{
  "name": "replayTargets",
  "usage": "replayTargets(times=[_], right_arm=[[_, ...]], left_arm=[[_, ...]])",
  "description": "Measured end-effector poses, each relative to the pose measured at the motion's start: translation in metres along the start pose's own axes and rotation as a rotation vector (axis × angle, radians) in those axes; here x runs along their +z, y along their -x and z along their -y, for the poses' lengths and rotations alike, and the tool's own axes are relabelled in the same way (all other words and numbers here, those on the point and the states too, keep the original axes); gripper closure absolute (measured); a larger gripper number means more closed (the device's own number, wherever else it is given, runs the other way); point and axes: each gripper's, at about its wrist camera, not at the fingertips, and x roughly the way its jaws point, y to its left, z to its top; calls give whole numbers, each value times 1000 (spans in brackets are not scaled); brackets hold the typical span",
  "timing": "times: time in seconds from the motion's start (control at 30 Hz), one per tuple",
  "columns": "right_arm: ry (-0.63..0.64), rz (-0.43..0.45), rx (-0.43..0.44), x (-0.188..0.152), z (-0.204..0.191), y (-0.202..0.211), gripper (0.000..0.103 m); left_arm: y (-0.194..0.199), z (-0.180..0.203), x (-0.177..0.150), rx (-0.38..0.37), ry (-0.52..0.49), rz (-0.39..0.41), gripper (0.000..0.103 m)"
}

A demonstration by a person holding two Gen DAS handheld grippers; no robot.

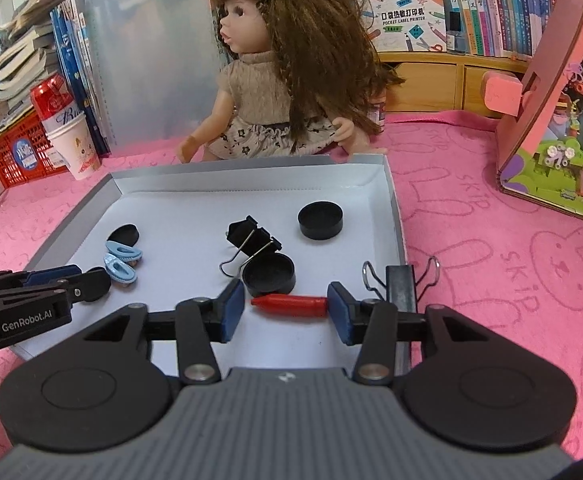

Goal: Organize rigid objects
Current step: 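Open both grippers to drop the lid and red stick into the tray, then move both grippers back toward the acorns and red cap on the tablecloth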

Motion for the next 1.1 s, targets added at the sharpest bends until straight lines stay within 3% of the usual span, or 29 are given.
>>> replayTargets(times=[0.07,0.23,0.33,0.7,1.1], right_arm=[[-2,7,-1,0,0,3,34],[5,28,2,-2,-2,13,27],[25,44,0,-4,-5,21,23],[66,107,23,-12,-12,52,8],[139,166,44,-29,-22,89,6]], left_arm=[[4,0,0,-4,1,7,58],[17,2,0,-13,-8,23,35],[27,5,-1,-24,-26,39,31],[65,12,-8,-77,-66,78,28],[105,14,-28,-134,-90,109,26]])
